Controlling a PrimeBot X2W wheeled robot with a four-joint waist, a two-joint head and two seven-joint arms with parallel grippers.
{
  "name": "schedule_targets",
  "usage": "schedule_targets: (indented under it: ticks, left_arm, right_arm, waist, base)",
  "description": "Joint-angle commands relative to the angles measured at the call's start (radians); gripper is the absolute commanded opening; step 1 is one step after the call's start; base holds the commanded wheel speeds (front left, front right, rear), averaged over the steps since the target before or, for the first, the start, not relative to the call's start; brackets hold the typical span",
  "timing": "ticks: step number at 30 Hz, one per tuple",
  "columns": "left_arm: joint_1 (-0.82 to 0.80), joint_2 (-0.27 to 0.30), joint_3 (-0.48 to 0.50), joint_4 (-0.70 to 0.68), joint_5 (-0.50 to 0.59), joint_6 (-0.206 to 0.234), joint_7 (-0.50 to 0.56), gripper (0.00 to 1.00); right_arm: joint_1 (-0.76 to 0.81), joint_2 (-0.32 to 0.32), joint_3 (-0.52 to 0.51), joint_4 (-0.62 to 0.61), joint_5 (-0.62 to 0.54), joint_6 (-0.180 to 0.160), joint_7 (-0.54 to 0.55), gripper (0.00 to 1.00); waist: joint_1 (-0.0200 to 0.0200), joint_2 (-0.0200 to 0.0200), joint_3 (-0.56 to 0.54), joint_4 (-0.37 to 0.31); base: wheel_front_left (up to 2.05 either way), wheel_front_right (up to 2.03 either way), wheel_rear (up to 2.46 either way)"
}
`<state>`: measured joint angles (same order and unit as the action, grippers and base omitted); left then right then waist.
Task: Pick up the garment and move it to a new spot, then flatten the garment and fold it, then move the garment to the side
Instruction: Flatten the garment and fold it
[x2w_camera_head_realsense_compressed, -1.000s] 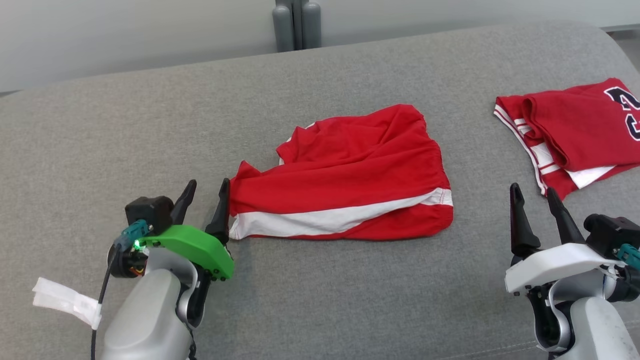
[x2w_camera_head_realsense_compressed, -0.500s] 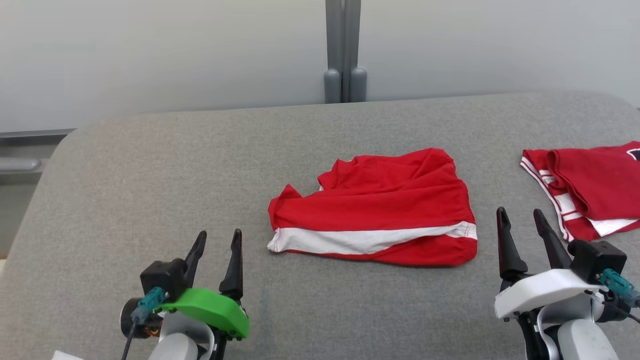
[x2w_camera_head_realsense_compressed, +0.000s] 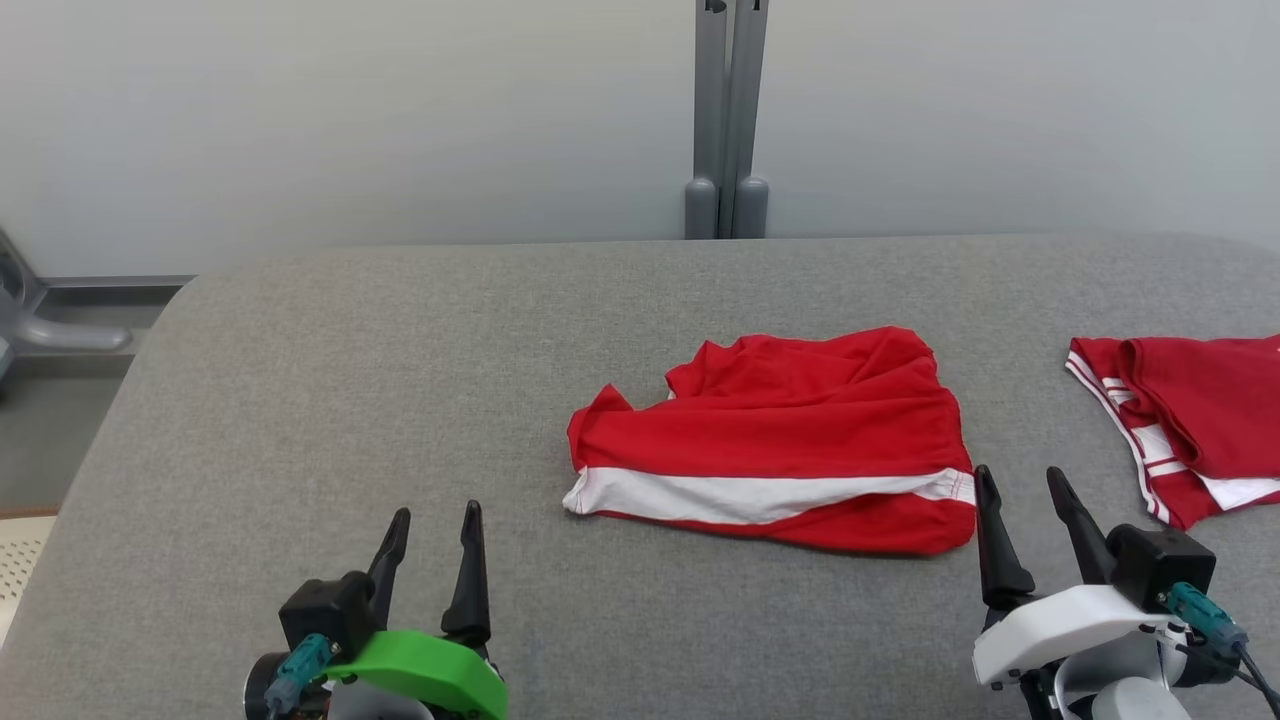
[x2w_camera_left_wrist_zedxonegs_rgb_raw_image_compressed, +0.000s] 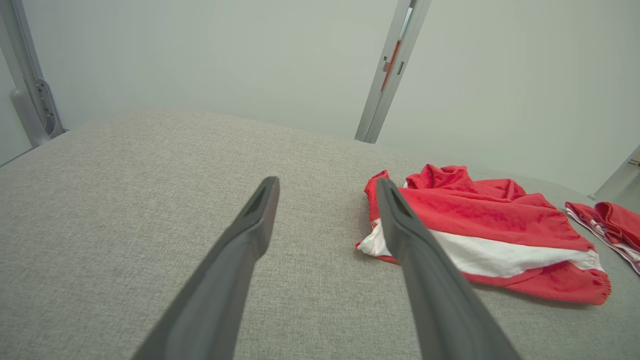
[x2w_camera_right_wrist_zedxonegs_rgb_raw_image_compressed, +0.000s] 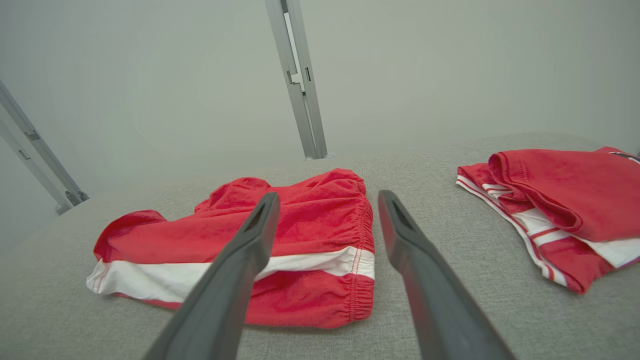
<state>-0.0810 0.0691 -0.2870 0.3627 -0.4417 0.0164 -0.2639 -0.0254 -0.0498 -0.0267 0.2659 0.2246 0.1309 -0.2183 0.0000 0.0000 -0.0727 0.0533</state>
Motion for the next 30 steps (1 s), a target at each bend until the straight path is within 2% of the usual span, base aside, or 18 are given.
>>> schedule_targets:
  ticks: [1,14,22,30]
  left_arm:
    - [0.008,-0.004,0.003,-0.002,0.006,-0.004,0.0,1.0]
    - [-0.021,-0.005,-0.012,0.016,0.025,-0.016,0.002,1.0]
    - [-0.109,0.018,-0.085,0.121,0.059,-0.061,0.094,1.0]
    - [-0.245,0.023,-0.089,0.264,0.058,-0.071,0.138,1.0]
  right_arm:
    - [-0.002,-0.002,0.001,0.009,-0.007,-0.001,-0.007,1.0]
    - [-0.032,-0.002,0.0,0.055,-0.016,-0.001,-0.023,1.0]
    - [-0.065,-0.002,0.036,0.074,-0.014,-0.001,-0.015,1.0]
    - [-0.113,-0.002,0.062,0.082,-0.004,-0.001,-0.018,1.0]
  waist:
    - [0.0,0.0,0.002,-0.001]
    - [0.0,0.0,0.019,-0.012]
    - [0.0,0.0,0.079,-0.068]
    - [0.0,0.0,0.174,-0.142]
  base:
    - [0.0,0.0,0.0]
    - [0.0,0.0,0.0]
    - [0.0,0.0,0.0]
    - [0.0,0.0,0.0]
